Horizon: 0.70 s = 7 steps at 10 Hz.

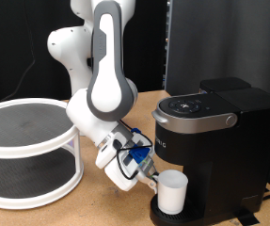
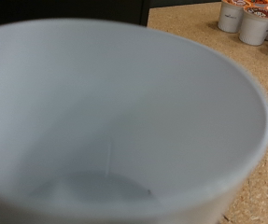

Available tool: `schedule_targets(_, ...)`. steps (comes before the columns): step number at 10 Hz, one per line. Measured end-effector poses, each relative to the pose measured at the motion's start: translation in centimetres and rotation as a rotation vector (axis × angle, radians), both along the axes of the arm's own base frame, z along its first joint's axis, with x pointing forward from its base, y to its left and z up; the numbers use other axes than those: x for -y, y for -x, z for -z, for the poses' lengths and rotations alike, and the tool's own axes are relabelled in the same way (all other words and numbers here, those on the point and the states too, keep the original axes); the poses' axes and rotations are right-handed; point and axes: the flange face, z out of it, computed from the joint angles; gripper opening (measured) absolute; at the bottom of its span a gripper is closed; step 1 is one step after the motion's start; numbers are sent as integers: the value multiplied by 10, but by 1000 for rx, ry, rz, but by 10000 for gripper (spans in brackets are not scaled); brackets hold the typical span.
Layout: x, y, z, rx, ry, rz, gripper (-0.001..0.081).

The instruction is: Make a cup of coffee with the keurig machine

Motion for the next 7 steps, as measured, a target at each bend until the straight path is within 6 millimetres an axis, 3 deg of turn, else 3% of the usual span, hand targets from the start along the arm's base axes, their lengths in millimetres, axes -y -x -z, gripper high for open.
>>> schedule_targets(1,0,1,3,4,-1,-1,268)
schedule_targets(2,-1,1,5,4,1,-1,268)
schedule_targets(3,0,2,7,1,2,-2,451)
schedule_targets(4,0,3,8,-2,2,-2,451)
schedule_targets(6,6,6,7,-33,35,25,751)
schedule_targets(7,8,9,1,-55,22,19,751)
